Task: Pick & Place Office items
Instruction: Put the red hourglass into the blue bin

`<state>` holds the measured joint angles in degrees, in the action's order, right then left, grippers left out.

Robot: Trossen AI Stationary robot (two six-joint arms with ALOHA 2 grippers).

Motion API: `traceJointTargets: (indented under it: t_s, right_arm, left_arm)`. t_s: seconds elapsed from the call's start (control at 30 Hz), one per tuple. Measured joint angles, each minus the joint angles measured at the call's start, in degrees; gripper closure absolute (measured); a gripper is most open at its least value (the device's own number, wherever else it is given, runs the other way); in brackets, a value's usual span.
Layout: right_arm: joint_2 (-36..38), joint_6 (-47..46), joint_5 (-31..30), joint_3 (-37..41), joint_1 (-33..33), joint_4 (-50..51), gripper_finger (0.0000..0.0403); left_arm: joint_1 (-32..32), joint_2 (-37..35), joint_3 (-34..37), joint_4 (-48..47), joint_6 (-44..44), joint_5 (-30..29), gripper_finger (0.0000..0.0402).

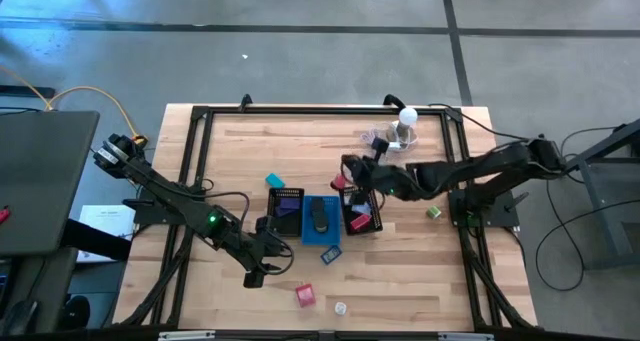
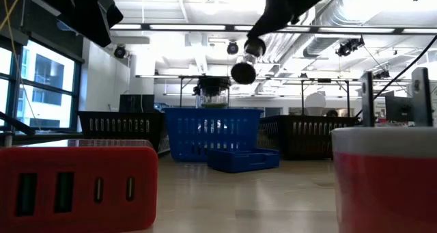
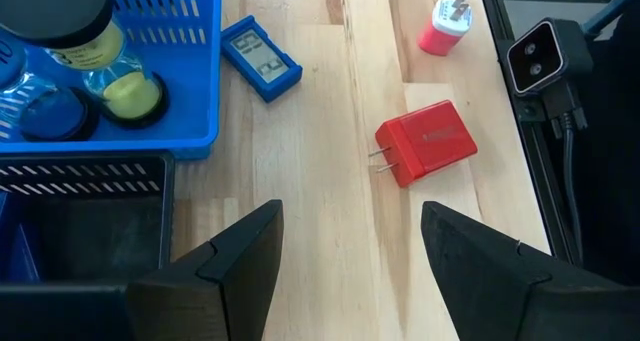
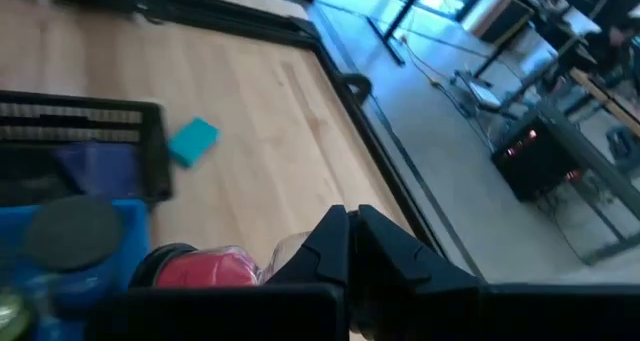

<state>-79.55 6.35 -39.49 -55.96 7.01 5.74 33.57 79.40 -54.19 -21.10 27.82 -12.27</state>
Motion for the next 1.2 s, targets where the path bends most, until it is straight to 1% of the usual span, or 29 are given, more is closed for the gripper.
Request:
traceJointTargets:
  t_s: [0.13,0.37,0.53,0.7,0.87,1.2]
  right_arm:
    - [0.28,0.09,-2.69,0.00,4.65,0.13,0.0399]
    - [0.28,-1.78,-2.69,0.00,9.37,0.09,0.0399]
    - [-0.59,-2.97,-2.60,0.00,10.09,0.02,0.0399]
    - [-3.82,-2.68,-2.51,0.00,9.99,-0.53,0.0399]
    - [-6.73,-1.41,-2.44,0.00,9.99,-4.01,0.0399]
    - [-7.13,-2.65,-2.36,0.00,9.99,-4.26,0.0399]
  left_arm:
    - [-0.01,0.00,0.00,0.24,0.00,0.02,0.0169]
    - [-0.01,0.00,0.00,0.24,0.00,-0.01,0.0169]
    - [-0.01,0.00,0.00,0.46,0.00,-0.01,0.0169]
    - [-0.01,0.00,0.00,0.55,0.00,-0.01,0.0169]
    - [-0.01,0.00,0.00,0.61,0.00,-0.01,0.0169]
    - [-0.01,0.00,0.00,0.61,0.01,0.02,0.0169]
